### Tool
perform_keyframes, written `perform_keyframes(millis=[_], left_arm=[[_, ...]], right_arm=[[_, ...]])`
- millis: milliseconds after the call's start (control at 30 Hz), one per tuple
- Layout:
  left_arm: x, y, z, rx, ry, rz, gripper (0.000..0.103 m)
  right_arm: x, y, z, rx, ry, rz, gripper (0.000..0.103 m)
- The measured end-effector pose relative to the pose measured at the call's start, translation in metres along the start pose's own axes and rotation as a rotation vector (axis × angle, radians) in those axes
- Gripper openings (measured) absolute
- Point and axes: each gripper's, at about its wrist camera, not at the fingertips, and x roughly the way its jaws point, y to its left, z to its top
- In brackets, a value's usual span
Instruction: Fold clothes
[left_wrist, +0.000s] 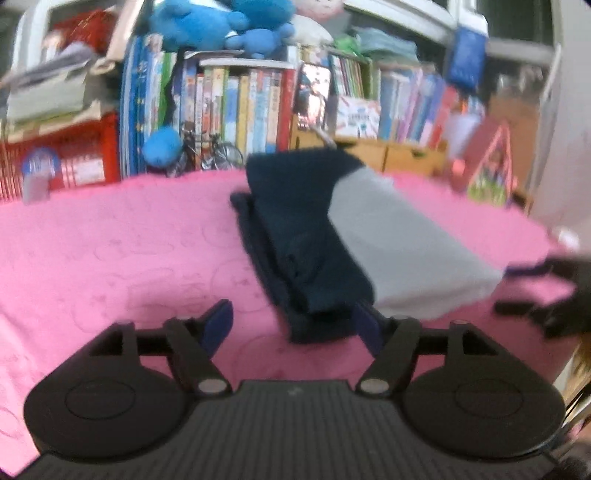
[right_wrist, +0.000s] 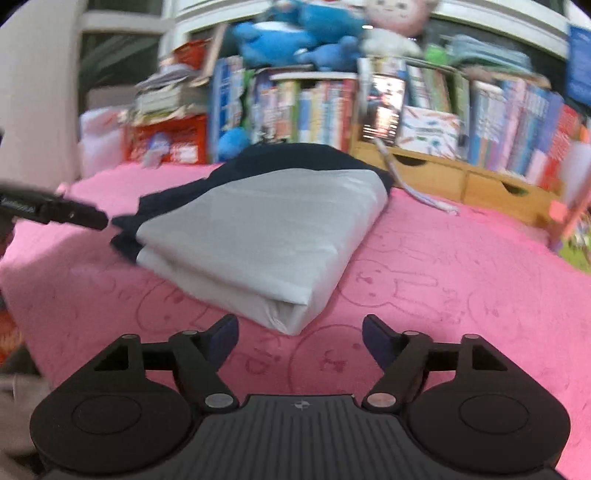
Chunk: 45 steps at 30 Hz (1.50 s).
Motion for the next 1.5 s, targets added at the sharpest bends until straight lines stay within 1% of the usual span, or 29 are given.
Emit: perform_keyframes(millis=[33,133,167,233,267,400,533,600,733,900,1000,1500], left_arm=[[0.001,0.0,0.0,0.022,0.011,0.004,0.08],[0.003,-0.002,0.0,0.069,0.032,-0.002,0.084],[0.005,-0.003,0.0,0.081,0.035,-0.003,0.088],[0.012,-0.006,-0.002,0.103,0.046,-0.011,0.088],[0.016,-0.007,-0.003,0.115,0.052,-0.015,0.088],[0.035,-0.01,-0.009,0.118,0.089,-0.025,0.088],[0.047,-0.008,-0.015,0.099,0.107,-0.037,0.089],[0.047,-0.006,-0.018,0.092,0.093,-0.043,0.092],[0.048,-0.008,-0.021,0.11,0.072,-0.045,0.098],[0.051,-0.007,-0.02,0.1,0.076,-0.065,0.103],[0.052,-0.009,-0.019,0.107,0.081,-0.063,0.103],[0.053,-0.012,-0.021,0.115,0.082,-0.044,0.103]], right_arm=[[-0.001,-0.001,0.002,-0.027,0.005,0.004,0.084],[-0.002,-0.003,0.009,-0.097,0.024,0.024,0.092],[0.0,-0.003,0.012,-0.111,0.032,0.037,0.096],[0.003,-0.003,0.015,-0.128,0.029,0.055,0.101],[0.004,-0.002,0.016,-0.137,0.028,0.064,0.101],[0.019,-0.002,0.016,-0.122,0.037,0.093,0.102],[0.035,-0.005,0.008,-0.075,0.071,0.096,0.102],[0.039,-0.009,0.006,-0.042,0.078,0.099,0.102],[0.04,-0.007,0.005,-0.045,0.081,0.074,0.103],[0.042,-0.01,0.004,-0.025,0.09,0.081,0.103],[0.045,-0.014,0.005,0.003,0.104,0.096,0.103],[0.045,-0.014,0.005,0.001,0.103,0.095,0.103]])
